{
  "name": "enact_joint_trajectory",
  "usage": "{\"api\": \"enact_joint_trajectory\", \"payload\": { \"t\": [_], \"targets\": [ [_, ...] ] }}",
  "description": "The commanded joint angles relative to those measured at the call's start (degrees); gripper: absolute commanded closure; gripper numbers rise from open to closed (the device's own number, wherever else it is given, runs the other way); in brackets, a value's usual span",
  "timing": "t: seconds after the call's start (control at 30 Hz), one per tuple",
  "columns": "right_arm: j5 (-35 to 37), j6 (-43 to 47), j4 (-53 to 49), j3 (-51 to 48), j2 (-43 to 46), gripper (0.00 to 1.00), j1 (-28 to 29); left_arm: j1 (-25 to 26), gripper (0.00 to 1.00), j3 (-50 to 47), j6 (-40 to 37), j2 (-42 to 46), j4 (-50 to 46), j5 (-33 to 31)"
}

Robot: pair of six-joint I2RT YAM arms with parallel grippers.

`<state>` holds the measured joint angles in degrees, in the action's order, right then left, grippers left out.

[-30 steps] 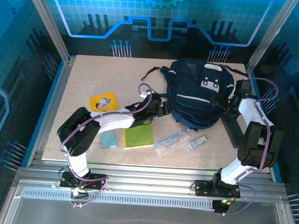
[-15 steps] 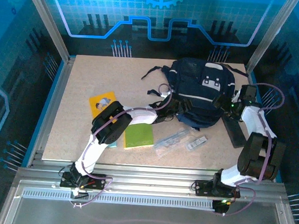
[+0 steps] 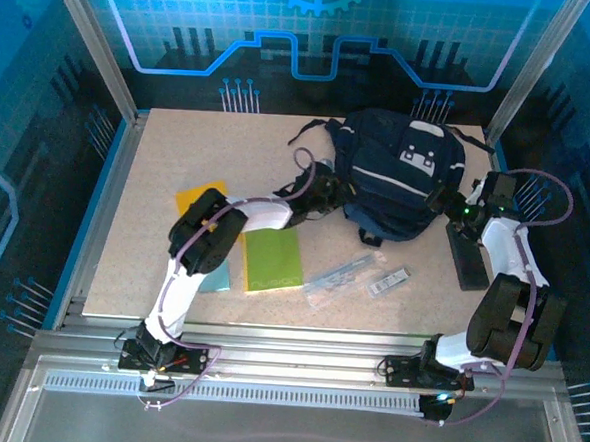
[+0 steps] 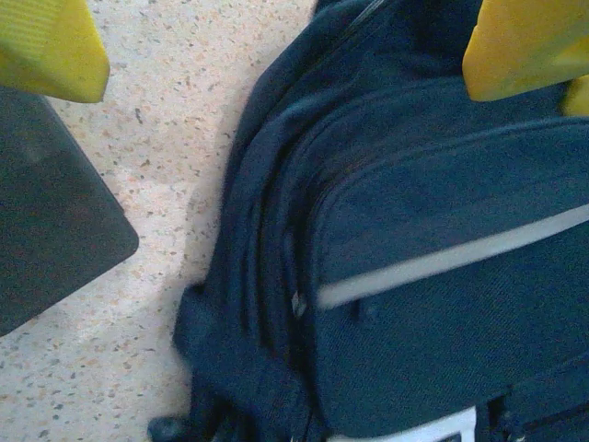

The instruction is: Pack the student bag

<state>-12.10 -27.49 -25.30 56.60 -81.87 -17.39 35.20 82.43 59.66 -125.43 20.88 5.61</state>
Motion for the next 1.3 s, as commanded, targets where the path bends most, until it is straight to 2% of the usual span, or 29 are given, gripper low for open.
{"api": "enact_joint_trajectory", "payload": {
  "t": [0.0, 0.2, 0.37, 0.4, 0.47, 0.5, 0.6, 0.73, 0.87, 1.0, 1.1, 1.17, 1.27],
  "targets": [
    [-1.8, -0.7, 0.2, 1.6, -1.7, 0.0, -0.7, -7.3, 1.0, -3.4, -0.1, 10.2, 6.3, 4.0],
    [-5.4, -1.7, 3.3, 1.5, -4.7, 0.0, -0.4, -15.9, 1.0, -10.9, -3.4, 17.0, 6.9, 12.8],
    [-7.9, -1.9, 6.4, 3.5, -9.6, 0.06, 3.4, -23.8, 0.96, -9.4, -8.6, 17.3, -3.3, 15.7],
    [-8.1, -2.1, 6.8, 4.2, -10.7, 0.07, 4.1, -25.2, 0.86, -8.5, -10.4, 17.4, -5.9, 15.8],
    [-9.1, -3.1, 8.9, 5.2, -12.4, 0.09, 5.4, -27.8, 0.42, -6.3, -13.7, 17.8, -12.5, 15.0],
    [-9.6, -3.9, 10.2, 5.7, -13.2, 0.1, 6.1, -28.7, 0.3, -5.0, -15.9, 18.4, -17.0, 13.8],
    [-10.6, -5.3, 12.2, 8.2, -16.5, 0.12, 8.5, -29.2, 0.15, -3.4, -22.0, 21.7, -27.4, 7.1],
    [-9.7, -5.9, 12.7, 12.3, -21.6, 0.12, 12.2, -27.8, 0.13, -9.6, -20.8, 27.6, -26.4, 5.2],
    [-10.2, -8.9, 15.0, 14.3, -26.4, 0.11, 13.6, -23.0, 0.13, -17.1, -16.0, 31.7, -23.5, 2.6],
    [-10.1, -11.3, 18.0, 15.8, -30.6, 0.11, 14.8, -17.8, 0.13, -23.5, -7.9, 31.3, -17.1, 1.4],
    [-11.0, -12.6, 19.4, 17.4, -33.5, 0.12, 16.1, -16.0, 0.13, -25.4, -3.9, 28.7, -14.2, 1.5],
    [-12.6, -13.9, 20.8, 18.2, -35.0, 0.18, 16.8, -15.3, 0.13, -26.4, -2.0, 27.1, -12.6, 1.4],
    [-14.7, -15.8, 23.8, 18.2, -36.1, 0.37, 17.4, -14.3, 0.13, -26.5, -1.3, 24.8, -11.6, 1.2]
  ]
}}
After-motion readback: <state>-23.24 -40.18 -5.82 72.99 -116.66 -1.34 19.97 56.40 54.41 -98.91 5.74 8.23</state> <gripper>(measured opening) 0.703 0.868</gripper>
